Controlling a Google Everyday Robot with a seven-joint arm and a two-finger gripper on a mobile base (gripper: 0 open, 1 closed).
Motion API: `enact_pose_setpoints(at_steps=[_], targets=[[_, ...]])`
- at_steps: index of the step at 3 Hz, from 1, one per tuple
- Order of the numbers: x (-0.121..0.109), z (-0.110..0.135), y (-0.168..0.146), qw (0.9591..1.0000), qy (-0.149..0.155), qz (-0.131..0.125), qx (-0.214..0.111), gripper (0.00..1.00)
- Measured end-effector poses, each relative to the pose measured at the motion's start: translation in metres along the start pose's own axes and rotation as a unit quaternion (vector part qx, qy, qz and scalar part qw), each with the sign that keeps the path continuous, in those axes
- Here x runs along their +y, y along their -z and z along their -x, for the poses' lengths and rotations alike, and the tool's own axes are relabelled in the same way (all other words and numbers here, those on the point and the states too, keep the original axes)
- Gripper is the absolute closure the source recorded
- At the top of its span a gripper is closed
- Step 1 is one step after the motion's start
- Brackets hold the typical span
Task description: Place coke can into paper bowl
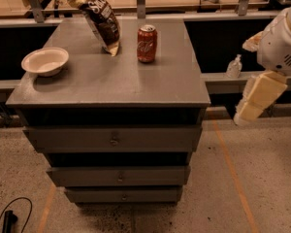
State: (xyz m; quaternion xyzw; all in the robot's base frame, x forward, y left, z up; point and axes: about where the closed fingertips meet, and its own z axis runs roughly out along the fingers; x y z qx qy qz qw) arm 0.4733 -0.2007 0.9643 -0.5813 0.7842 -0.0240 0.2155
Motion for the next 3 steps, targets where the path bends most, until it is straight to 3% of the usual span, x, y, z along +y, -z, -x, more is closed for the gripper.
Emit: enact_pose_setpoints(at_steps=[1, 2, 3], targets=[[-0.029, 0.02, -0.035, 0.9942, -0.063, -0.003, -0.087, 0.0], [-0.049, 0.027, -0.07, 0.9735, -0.148, -0.001, -0.175, 0.0], [-0.09, 0.045, -0.09, 0.9478, -0.214, -0.055, -0.23, 0.0]])
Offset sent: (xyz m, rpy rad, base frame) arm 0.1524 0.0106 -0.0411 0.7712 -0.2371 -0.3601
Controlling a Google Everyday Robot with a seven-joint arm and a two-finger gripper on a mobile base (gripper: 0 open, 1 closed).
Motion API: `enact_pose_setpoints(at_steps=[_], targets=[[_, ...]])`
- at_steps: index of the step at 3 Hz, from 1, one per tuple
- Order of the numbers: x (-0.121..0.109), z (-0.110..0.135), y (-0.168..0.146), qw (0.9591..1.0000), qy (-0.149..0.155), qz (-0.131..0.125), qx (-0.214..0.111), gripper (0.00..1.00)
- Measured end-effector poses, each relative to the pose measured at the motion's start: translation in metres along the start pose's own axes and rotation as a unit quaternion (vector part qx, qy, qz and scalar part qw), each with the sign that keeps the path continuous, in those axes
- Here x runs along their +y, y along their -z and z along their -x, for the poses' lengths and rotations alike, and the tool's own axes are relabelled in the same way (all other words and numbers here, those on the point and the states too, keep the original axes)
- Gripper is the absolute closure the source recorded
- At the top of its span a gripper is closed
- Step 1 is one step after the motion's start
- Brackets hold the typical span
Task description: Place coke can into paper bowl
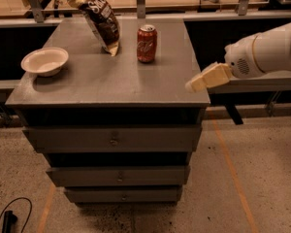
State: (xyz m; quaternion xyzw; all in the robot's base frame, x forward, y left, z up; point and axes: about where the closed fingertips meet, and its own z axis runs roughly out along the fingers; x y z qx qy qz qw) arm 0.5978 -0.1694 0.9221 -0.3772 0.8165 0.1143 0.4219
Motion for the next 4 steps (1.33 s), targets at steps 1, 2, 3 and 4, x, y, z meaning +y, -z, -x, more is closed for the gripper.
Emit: enact_pose_setpoints(at_steps=[1, 2, 3, 4], targets=[[-0.01, 0.012, 0.002, 0.9996, 0.004, -0.021, -0.019, 0.0], [-0.007, 0.016, -0.007, 0.9993, 0.001, -0.022, -0.029, 0.0], [-0.007, 0.042, -0.052, 0.9966, 0.011, -0.016, -0.08, 0.0], [-0.027, 0.073, -0.1, 0.9889, 0.008, -0.023, -0.147, 0.0]])
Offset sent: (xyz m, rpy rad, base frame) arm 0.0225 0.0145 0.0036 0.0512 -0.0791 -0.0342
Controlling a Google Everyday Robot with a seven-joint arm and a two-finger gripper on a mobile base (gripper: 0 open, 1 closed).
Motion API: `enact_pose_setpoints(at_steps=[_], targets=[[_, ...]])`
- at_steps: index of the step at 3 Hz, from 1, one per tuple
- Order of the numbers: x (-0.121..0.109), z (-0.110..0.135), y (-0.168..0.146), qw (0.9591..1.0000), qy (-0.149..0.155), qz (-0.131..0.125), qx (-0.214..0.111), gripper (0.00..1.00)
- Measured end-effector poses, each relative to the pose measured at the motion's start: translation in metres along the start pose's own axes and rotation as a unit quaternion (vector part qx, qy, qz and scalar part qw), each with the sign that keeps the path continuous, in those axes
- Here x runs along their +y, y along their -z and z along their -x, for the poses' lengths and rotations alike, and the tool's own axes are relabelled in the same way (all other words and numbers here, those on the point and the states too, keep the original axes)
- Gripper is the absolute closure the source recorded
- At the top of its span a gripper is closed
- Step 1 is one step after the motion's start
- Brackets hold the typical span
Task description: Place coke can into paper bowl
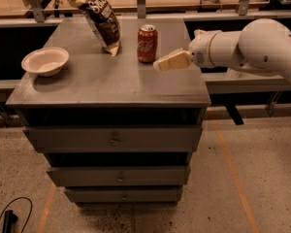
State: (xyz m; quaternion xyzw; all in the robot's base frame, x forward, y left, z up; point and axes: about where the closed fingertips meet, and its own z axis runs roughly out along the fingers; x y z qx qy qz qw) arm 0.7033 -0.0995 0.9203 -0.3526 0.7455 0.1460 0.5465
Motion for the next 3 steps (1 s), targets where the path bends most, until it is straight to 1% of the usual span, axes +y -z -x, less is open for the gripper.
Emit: enact_pose_setpoints(at_steps=[1, 2, 3], targets=[[-0.021, 0.009, -0.047, 0.9988, -0.019, -0.015, -0.044, 0.0], [-0.039, 0.01, -0.08, 0.9963, -0.046, -0.029, -0.067, 0.0], [-0.043, 0.02, -0.104, 0.9939, -0.066, -0.022, -0.085, 0.0]])
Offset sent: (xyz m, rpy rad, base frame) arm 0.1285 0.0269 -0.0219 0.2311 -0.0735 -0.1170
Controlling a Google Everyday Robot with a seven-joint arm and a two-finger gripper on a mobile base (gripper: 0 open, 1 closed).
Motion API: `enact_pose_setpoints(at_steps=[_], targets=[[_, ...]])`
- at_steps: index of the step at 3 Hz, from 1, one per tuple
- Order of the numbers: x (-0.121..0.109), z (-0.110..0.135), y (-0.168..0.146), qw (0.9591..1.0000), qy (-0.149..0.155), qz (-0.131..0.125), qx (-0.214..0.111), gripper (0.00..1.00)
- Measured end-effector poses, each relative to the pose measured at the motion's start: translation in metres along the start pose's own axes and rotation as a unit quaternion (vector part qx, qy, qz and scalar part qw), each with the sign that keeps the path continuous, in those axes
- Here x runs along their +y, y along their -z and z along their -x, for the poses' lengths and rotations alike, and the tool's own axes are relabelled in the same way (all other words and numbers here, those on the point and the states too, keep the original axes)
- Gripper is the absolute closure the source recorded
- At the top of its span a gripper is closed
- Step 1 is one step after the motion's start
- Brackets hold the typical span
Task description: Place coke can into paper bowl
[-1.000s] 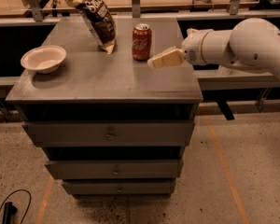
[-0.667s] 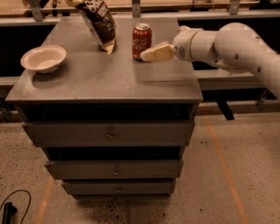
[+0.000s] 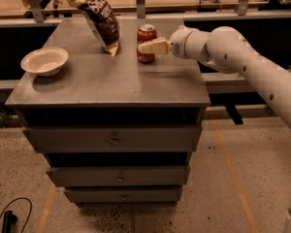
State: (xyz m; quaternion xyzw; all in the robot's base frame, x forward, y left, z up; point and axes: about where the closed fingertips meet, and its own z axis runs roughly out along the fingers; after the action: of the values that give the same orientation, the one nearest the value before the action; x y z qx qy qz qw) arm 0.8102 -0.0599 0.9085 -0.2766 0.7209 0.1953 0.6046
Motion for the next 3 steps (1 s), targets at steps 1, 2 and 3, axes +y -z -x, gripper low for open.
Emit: enact_pose_setpoints(at_steps=[1, 2, 3], targets=[[0.007, 0.008, -0.019, 0.9997, 0.001, 0.022, -0.01, 0.15], [0.017, 0.017, -0.034, 0.9988, 0.011, 0.045, -0.018, 0.38], [0.024, 0.021, -0.039, 0.9976, 0.02, 0.064, -0.015, 0.62]])
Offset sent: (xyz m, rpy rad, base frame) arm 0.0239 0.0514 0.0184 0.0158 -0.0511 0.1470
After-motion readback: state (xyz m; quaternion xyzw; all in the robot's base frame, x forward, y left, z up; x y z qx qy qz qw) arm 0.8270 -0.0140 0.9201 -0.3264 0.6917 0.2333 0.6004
